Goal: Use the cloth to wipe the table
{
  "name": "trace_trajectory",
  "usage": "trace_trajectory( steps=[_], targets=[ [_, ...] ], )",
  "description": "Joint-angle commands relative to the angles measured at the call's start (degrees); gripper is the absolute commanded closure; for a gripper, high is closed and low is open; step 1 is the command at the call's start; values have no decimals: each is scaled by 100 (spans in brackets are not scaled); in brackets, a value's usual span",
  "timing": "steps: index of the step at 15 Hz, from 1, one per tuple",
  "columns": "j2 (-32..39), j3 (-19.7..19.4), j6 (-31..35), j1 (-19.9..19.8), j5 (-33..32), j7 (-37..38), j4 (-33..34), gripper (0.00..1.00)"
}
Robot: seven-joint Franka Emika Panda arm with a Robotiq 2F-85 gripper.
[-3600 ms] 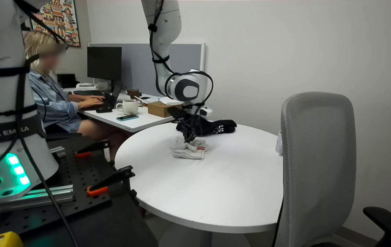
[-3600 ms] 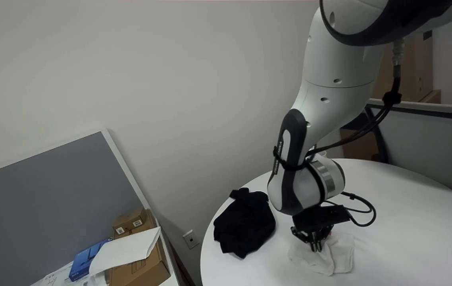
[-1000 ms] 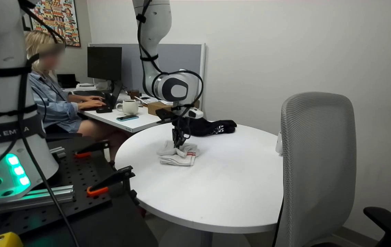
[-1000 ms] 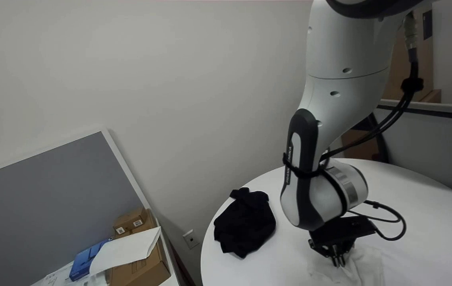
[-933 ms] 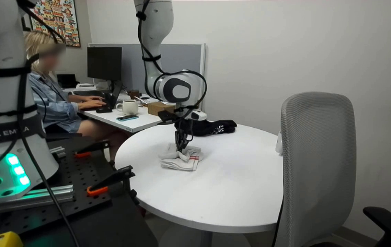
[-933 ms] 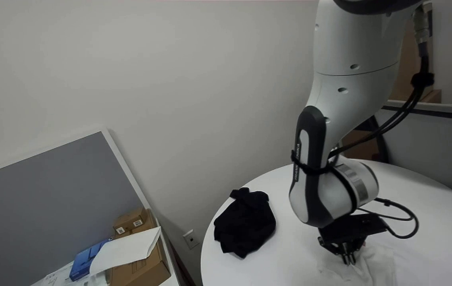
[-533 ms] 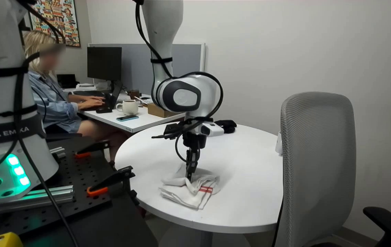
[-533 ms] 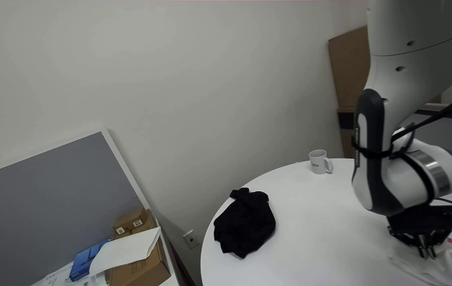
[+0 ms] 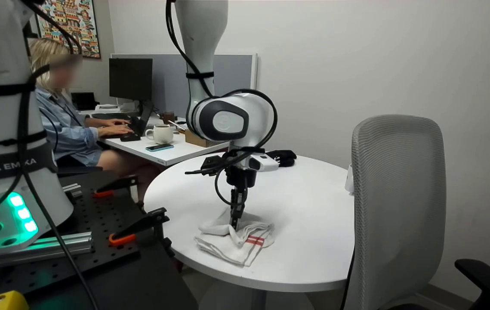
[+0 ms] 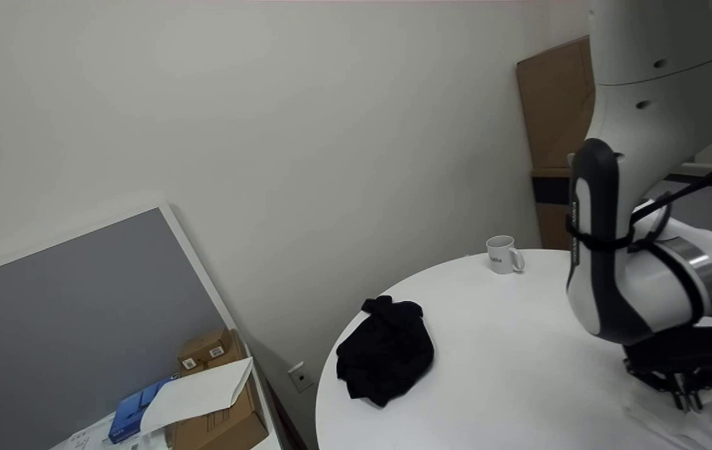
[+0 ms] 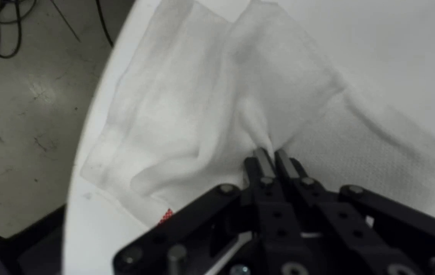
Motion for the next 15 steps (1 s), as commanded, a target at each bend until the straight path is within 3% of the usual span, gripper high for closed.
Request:
trace_trajectory(
  steps=[1,4,7,11,15],
  targets=[
    [-63,545,-40,605,-100,35,223,99],
    [188,975,-199,1128,-141,104,948,99],
    [684,1007,-611,1352,-219,144,1963,99],
    [1474,880,-1284,1163,-242,118,3189,99],
    [1861,717,-1870,750,-218,181,3976,99]
  ],
)
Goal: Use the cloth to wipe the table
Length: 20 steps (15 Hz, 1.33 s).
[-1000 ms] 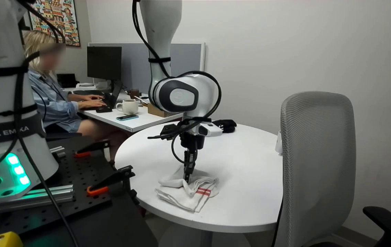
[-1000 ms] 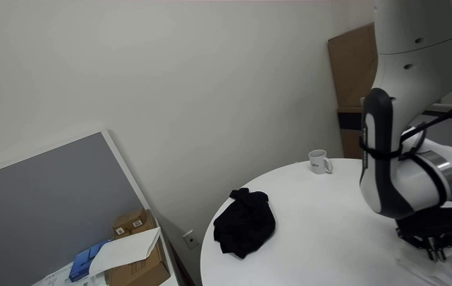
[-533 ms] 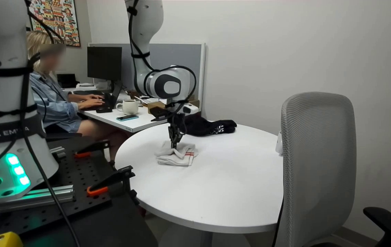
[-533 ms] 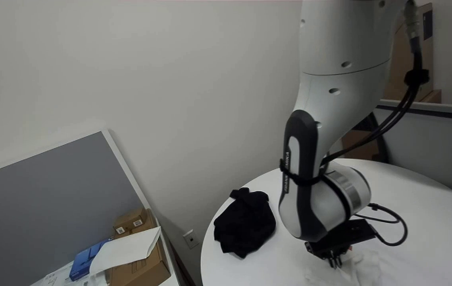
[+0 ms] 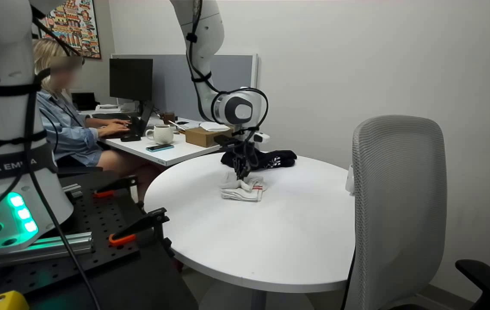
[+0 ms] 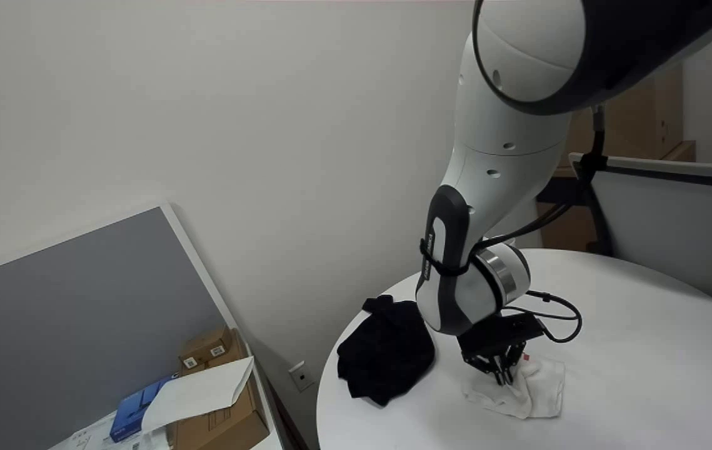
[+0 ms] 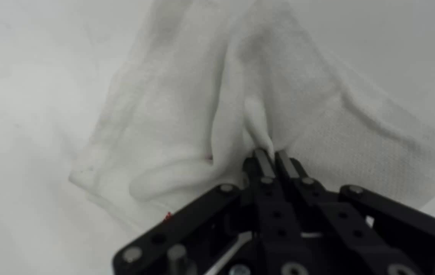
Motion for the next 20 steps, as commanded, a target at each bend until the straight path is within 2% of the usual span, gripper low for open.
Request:
trace_trajectory(
  steps=[1,4,8,10,13,15,17,20],
  targets=[
    [704,-169,-327,-442,-74,66,895,99],
    [587,-353,-317,-737,-52,143,789,99],
    [66,-554,-52,-859,-100,173,-171,99],
    [-274,-501,104,-781,-110,118,-780,99],
    [-598,-148,367,-690,-46,-53,-1426,99],
    [-564,183,520,-642,53,-97,-1451,99],
    [-383,416,557,-512,45,-84,-1207,99],
    [62,450,313,-271,-68,-5,-472,99]
  ],
)
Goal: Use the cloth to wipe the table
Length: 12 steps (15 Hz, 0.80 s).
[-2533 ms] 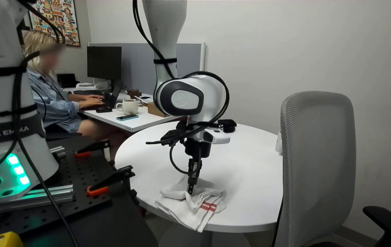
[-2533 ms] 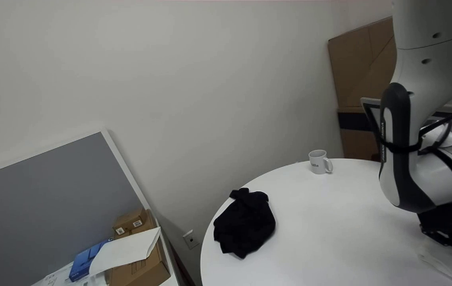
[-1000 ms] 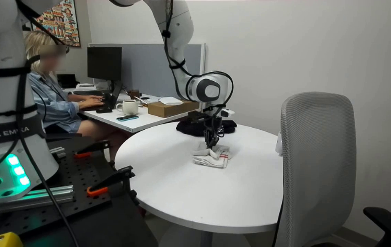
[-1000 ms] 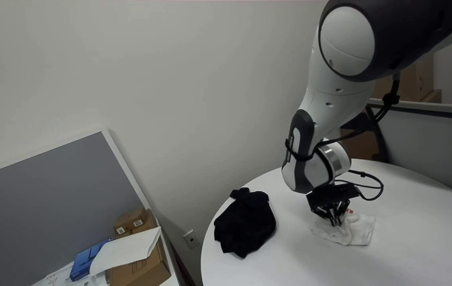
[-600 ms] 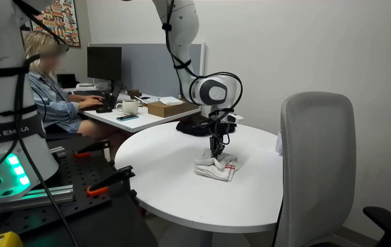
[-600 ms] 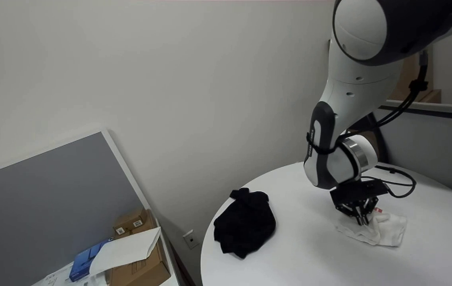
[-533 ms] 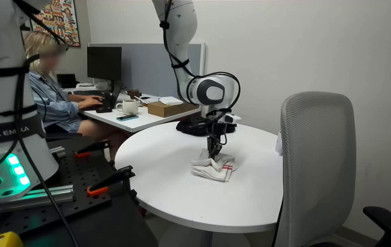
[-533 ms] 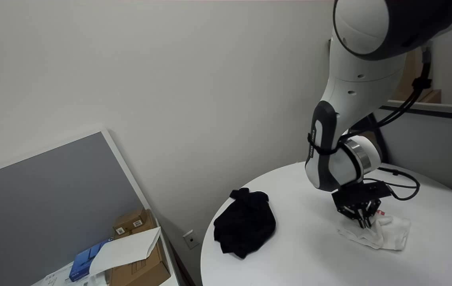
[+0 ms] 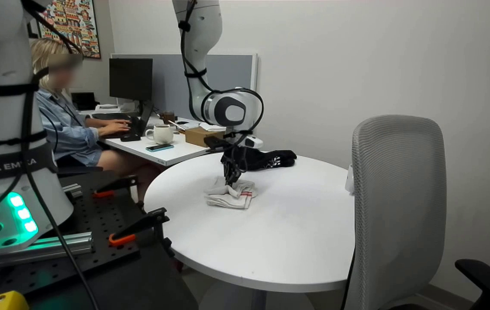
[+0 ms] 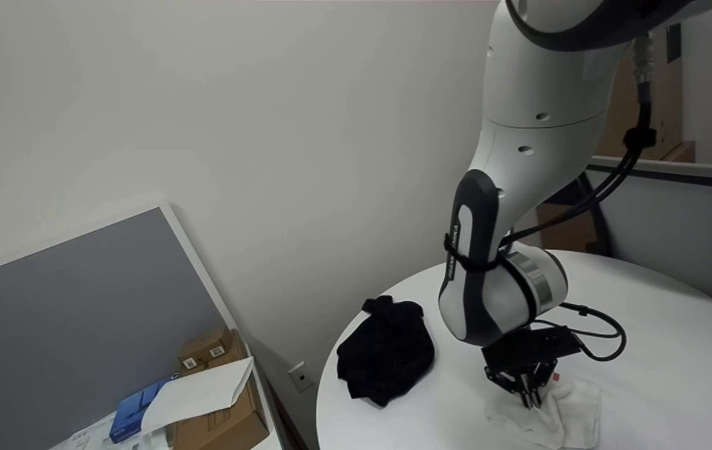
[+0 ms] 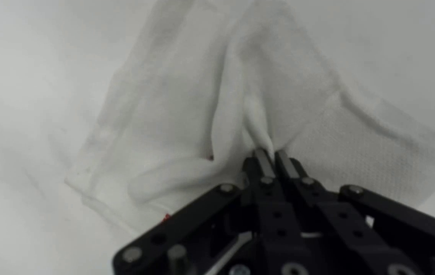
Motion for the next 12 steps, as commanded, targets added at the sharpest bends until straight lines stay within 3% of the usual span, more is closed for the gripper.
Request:
trace_trajectory(
  steps=[1,4,7,10,12],
  targets=[
    [788,-14,-213,246,-92,57,1029,99],
    [1176,-214,-803,236,-162,131,1885,99],
    [1502,-390,-1437,-72,-100,138,2701,99],
    [1644,-674,-1584,-430,-121,166,2969,99],
    [1545,-837,-1453,-668,-102,176,2761,99]
  ],
)
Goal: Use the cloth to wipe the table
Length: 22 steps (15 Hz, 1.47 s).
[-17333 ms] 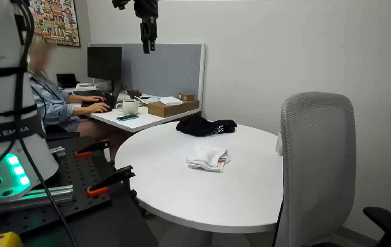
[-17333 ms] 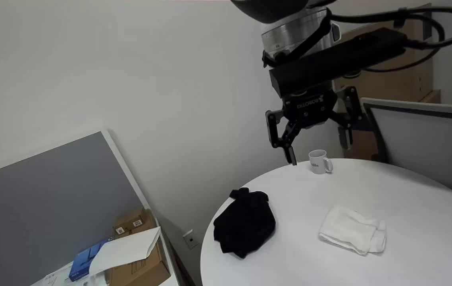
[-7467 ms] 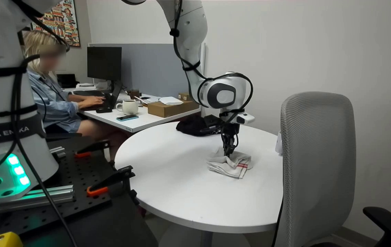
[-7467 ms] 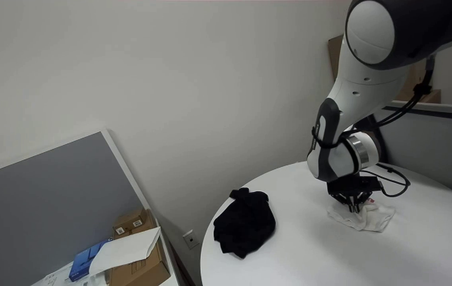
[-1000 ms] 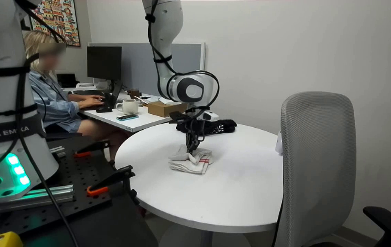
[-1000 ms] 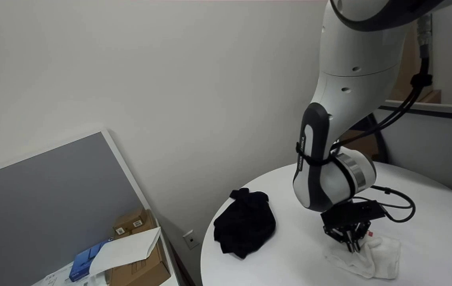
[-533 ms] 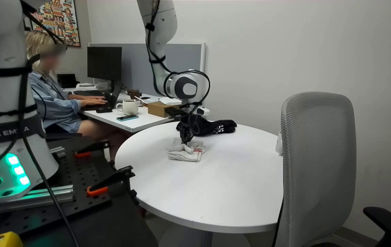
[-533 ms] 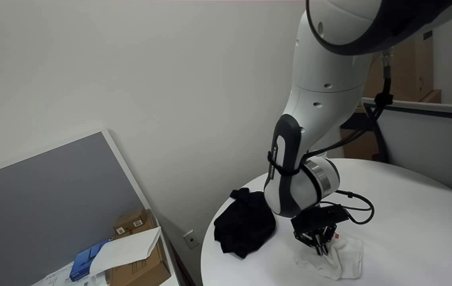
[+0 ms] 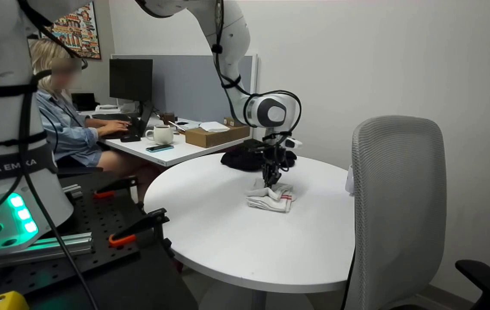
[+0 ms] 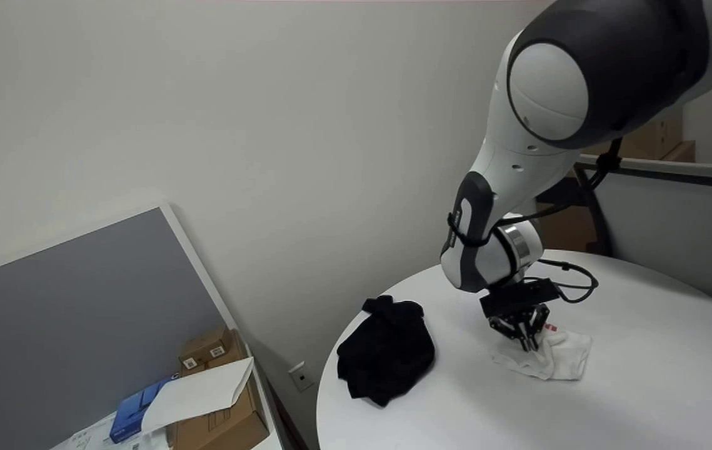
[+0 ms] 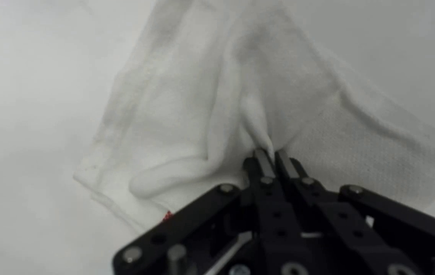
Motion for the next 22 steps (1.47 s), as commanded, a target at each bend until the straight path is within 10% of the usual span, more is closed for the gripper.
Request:
trace_trajectory(
  steps=[1,10,16,22],
  targets=[
    [227,-269,213,-397,-66,104,-83,99],
    [-769,190,1282,221,-352,-52,-1874,99],
    [-137,328,924,947,-436,198,-579,99],
    [385,-33,354,675,-419,279,500,99]
  ],
)
